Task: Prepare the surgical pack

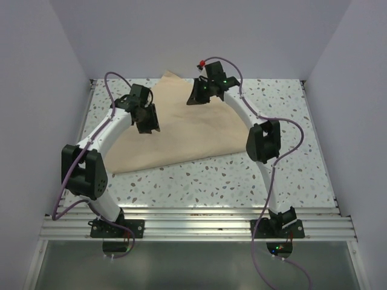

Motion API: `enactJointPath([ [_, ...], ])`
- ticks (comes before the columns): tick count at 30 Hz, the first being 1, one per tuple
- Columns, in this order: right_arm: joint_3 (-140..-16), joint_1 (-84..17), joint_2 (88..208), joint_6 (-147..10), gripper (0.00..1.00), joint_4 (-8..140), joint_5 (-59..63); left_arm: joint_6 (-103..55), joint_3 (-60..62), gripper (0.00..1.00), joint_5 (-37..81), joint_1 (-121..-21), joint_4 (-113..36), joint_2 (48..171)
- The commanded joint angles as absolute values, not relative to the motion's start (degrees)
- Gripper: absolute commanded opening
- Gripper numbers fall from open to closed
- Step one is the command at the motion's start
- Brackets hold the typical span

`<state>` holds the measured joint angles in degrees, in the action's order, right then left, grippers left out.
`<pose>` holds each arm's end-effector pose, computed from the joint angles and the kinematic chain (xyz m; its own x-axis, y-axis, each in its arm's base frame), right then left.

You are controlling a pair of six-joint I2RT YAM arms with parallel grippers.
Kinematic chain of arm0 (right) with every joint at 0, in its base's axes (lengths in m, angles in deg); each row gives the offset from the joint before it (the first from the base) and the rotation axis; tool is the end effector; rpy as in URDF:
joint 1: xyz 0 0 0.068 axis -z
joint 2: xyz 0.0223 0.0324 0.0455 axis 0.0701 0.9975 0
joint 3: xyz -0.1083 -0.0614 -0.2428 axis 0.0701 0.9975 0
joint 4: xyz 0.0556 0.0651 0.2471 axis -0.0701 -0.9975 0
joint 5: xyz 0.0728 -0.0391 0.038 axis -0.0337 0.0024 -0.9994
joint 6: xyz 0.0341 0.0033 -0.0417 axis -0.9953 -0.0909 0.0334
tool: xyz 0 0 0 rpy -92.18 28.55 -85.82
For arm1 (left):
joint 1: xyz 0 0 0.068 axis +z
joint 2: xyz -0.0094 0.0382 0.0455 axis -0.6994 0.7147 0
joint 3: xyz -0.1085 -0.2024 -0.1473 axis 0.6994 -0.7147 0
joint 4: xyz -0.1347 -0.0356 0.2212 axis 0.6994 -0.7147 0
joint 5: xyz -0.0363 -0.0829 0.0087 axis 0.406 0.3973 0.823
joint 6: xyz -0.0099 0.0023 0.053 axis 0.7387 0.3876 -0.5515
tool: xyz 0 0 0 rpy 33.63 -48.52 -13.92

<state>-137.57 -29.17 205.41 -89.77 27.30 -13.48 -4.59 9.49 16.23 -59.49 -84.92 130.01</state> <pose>0.4873 0.2439 0.2622 -0.8449 0.0822 -0.5286 -0.2864 0.7651 0.5767 0.3422 -0.0939 0.2731 -0.8618 -0.2987 -0.4100 -0.1890 0.9391 -0.2869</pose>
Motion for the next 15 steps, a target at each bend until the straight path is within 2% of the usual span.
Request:
enactJointPath([
  [1,-141.7,-31.1,209.4,-90.4,0.0,30.8,-15.7,-3.9,10.3,0.43,14.0,-58.9,-85.8,127.3],
  [8,-146.4,-34.5,214.7,-90.9,0.0,31.3,-14.0,-3.2,8.8,0.47,11.4,-58.1,-88.9,126.1],
  [15,-148.3,-35.1,219.6,-91.6,0.0,32.2,-11.5,-1.9,2.7,0.39,12.5,-58.1,-89.1,122.8],
])
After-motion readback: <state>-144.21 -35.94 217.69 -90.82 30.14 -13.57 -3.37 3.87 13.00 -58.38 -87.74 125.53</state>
